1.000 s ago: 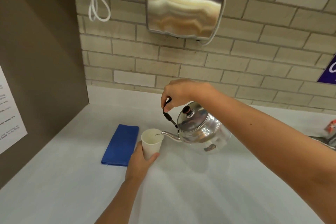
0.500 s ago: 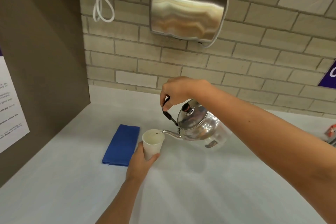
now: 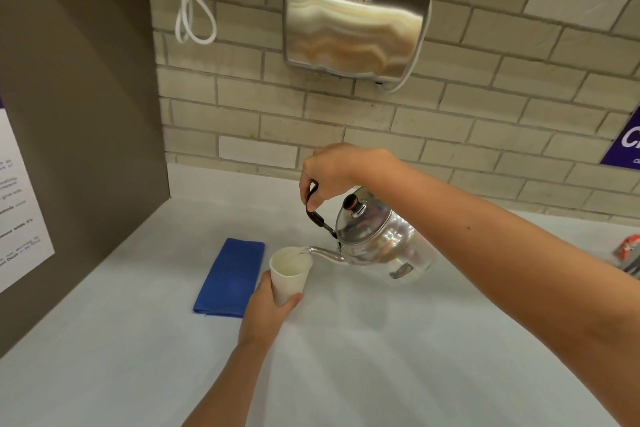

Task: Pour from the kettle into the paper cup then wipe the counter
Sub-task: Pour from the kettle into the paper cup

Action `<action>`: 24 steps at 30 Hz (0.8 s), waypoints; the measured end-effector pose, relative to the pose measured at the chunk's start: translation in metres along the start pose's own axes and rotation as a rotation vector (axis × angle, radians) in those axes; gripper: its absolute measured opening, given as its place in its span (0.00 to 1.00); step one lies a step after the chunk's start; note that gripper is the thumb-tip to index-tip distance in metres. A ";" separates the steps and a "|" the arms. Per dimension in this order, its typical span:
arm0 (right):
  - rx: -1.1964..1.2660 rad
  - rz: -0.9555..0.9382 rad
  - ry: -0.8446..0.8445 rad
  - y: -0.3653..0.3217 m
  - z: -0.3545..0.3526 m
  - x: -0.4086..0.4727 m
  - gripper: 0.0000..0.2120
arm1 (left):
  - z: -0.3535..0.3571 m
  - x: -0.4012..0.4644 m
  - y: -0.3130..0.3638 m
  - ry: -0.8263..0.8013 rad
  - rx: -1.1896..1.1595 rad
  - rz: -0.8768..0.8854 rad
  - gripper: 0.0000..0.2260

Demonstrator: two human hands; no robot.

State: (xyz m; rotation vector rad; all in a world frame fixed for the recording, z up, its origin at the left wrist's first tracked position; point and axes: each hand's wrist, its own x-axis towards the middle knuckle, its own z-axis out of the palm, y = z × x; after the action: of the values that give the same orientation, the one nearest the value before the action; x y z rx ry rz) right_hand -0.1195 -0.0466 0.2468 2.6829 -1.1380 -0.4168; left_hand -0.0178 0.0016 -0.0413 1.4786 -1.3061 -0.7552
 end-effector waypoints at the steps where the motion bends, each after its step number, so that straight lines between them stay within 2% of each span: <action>1: -0.005 -0.002 -0.002 0.000 0.000 0.000 0.10 | 0.000 0.000 0.000 -0.001 0.000 -0.002 0.32; 24: -0.060 -0.012 -0.029 -0.001 0.001 0.005 0.09 | 0.000 0.001 0.002 -0.004 0.023 -0.027 0.32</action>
State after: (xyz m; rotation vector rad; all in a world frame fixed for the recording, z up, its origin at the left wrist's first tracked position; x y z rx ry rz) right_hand -0.1160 -0.0493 0.2443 2.6413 -1.0993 -0.4853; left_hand -0.0180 0.0011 -0.0395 1.5160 -1.3042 -0.7631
